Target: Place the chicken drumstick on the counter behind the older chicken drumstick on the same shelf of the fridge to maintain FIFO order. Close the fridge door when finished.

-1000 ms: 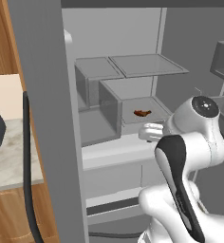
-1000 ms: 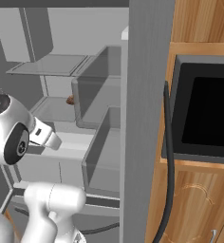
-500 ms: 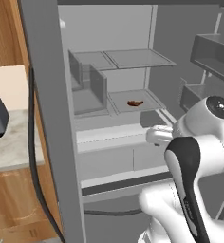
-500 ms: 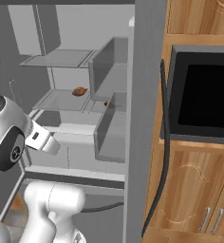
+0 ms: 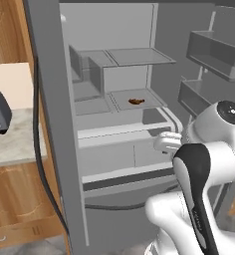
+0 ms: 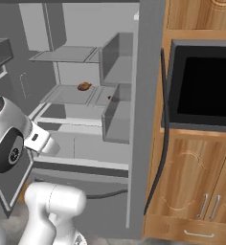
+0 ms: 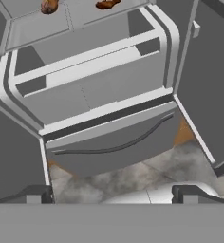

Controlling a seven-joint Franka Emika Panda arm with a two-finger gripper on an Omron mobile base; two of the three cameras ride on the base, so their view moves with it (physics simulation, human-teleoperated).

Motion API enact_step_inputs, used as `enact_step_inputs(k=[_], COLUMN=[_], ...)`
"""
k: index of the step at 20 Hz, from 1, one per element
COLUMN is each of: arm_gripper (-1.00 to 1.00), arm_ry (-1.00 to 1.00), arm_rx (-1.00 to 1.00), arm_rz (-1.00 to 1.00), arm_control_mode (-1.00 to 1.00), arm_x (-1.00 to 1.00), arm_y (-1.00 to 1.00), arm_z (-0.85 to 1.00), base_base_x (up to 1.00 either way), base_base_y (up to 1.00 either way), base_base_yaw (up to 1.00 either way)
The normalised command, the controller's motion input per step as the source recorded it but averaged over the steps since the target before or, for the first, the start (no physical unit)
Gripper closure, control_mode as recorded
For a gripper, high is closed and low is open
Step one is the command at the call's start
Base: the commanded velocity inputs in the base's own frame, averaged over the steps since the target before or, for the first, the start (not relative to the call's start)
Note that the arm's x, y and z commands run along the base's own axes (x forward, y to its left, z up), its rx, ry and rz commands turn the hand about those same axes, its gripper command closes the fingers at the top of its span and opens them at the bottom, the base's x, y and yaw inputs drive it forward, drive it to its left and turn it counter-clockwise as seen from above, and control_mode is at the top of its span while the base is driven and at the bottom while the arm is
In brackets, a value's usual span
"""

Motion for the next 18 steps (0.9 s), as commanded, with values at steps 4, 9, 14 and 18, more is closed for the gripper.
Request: enact_step_inputs(k=[4,9,14,18], arm_gripper=[-1.0,-1.0,-1.0,-1.0], arm_ry=[0.0,0.0,0.0,-0.12], arm_rx=[0.0,0.0,0.0,0.06], arm_rz=[0.0,0.0,0.0,-0.08], arm_control_mode=[1.0,1.0,1.0,-1.0], arm_x=[0.0,0.0,0.0,-0.02], arm_y=[0.0,0.0,0.0,-0.28], arm_z=[0.0,0.0,0.0,0.05], base_base_x=[-0.47,-0.3,-0.01,0.0], base_base_y=[0.09,0.01,0.01,0.0], base_base_yaw=[0.0,0.0,0.0,0.0])
